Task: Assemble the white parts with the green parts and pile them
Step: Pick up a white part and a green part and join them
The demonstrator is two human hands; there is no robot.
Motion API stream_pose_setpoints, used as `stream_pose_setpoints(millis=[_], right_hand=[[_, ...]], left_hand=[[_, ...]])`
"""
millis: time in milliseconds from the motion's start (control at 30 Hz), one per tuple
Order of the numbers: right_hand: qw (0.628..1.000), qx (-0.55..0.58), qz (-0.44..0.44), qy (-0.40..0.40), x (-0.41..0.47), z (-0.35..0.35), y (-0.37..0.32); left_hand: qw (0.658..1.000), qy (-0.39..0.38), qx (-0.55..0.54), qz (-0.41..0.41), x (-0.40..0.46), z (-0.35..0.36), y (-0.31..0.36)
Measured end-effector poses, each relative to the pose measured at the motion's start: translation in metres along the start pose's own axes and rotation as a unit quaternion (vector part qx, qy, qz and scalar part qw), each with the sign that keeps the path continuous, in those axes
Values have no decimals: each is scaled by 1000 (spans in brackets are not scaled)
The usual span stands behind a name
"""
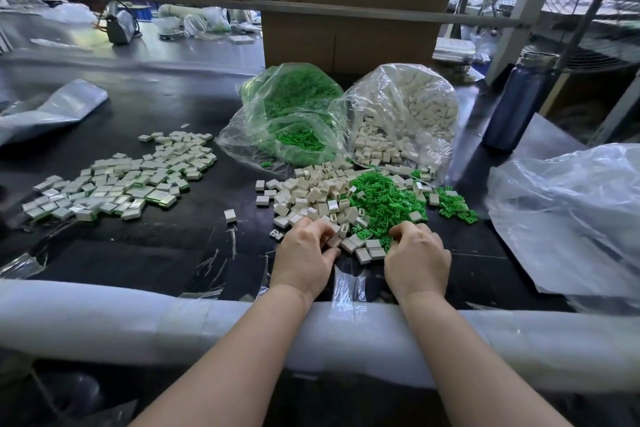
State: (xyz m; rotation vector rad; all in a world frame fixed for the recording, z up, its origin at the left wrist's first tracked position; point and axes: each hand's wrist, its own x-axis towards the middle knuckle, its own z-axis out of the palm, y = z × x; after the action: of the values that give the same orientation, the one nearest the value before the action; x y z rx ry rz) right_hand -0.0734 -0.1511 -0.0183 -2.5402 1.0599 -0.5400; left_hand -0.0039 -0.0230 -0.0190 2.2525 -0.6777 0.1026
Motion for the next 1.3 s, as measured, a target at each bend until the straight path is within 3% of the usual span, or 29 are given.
stream_pose_setpoints(millis=[933,1300], right_hand=[[999,8,41,-30,-2,-8,-3],[999,-37,-10,-6,0,1,-1]], left_hand=[[999,9,31,-8,3,4,-2],[1000,19,-20,-2,2,0,-1]])
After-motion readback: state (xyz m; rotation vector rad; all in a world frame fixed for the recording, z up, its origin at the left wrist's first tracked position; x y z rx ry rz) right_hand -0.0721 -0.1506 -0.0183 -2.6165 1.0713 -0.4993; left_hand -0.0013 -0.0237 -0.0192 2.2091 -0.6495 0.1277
